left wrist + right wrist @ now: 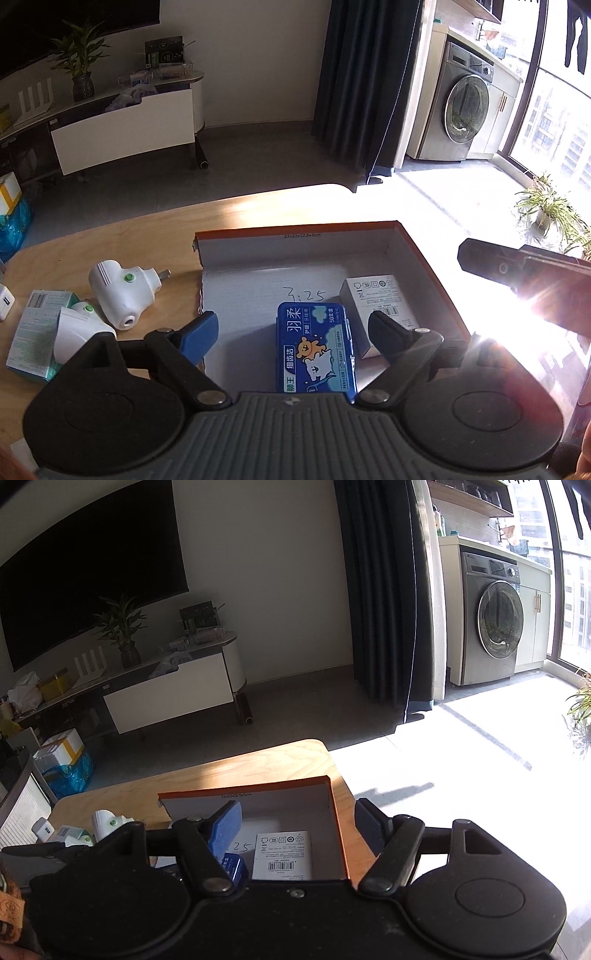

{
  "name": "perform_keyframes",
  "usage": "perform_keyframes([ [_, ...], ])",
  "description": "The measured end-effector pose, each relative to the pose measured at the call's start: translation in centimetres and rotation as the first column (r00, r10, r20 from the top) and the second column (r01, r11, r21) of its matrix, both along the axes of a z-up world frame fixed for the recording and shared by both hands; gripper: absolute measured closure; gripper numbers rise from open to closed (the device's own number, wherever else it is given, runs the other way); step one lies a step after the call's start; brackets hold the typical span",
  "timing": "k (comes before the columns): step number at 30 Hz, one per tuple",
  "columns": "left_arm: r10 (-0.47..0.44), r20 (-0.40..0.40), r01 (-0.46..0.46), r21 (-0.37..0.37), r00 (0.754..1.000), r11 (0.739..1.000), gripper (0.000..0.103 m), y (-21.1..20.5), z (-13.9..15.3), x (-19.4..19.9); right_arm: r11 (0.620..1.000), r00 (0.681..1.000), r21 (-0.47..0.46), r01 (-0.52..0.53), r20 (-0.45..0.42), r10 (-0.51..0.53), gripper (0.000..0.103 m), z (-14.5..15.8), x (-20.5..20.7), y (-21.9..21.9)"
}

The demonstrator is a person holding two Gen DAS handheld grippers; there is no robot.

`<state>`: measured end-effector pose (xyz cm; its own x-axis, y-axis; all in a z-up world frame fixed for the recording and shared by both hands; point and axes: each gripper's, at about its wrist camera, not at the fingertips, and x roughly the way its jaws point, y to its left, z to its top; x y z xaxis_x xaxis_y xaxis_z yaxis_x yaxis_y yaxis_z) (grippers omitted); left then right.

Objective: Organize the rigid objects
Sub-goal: 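Lower the white box into the tray and open the right tool while the left tool releases the tin, then withdraw both tools from the tray back toward the remaining items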

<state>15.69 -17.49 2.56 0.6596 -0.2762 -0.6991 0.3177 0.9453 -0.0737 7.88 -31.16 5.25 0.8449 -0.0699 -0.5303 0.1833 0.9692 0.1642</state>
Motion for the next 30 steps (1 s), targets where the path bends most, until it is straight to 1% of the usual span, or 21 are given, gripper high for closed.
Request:
perform_keyframes([
  [2,0.007,0.003,-0.007,0.009,1.000,1.000,0.007,0.3,0.3,-0.5,1.000,1.000,0.004,-0.009,-0.007,0.010,0.018,-0.1,-0.3,0.3],
  [4,0.016,0.010,-0.017,0.018,1.000,1.000,0.006,0.7,0.4,-1.0,1.000,1.000,0.003,-0.012,-0.018,0.012,0.017,-0.1,-0.6,0.6],
  [9,0.050,0.014,-0.050,0.014,0.999,0.999,0.006,1.9,0.7,-2.0,1.000,1.000,0.007,-0.021,-0.023,0.021,0.015,0.0,-1.5,1.2],
  [14,0.080,0.027,-0.081,0.011,0.996,0.997,0.006,3.2,1.2,-2.8,0.999,0.998,0.003,-0.053,-0.032,0.053,0.015,0.1,-1.9,2.3],
  [16,0.094,0.028,-0.094,0.022,0.995,0.995,0.006,3.7,1.1,-3.1,0.998,0.997,0.005,-0.065,-0.034,0.065,0.015,0.0,-2.1,2.9],
  [30,0.174,0.020,-0.174,0.019,0.985,0.985,0.006,7.8,0.7,-4.5,0.987,0.986,-0.005,-0.160,-0.038,0.160,0.014,0.1,-2.3,7.2],
])
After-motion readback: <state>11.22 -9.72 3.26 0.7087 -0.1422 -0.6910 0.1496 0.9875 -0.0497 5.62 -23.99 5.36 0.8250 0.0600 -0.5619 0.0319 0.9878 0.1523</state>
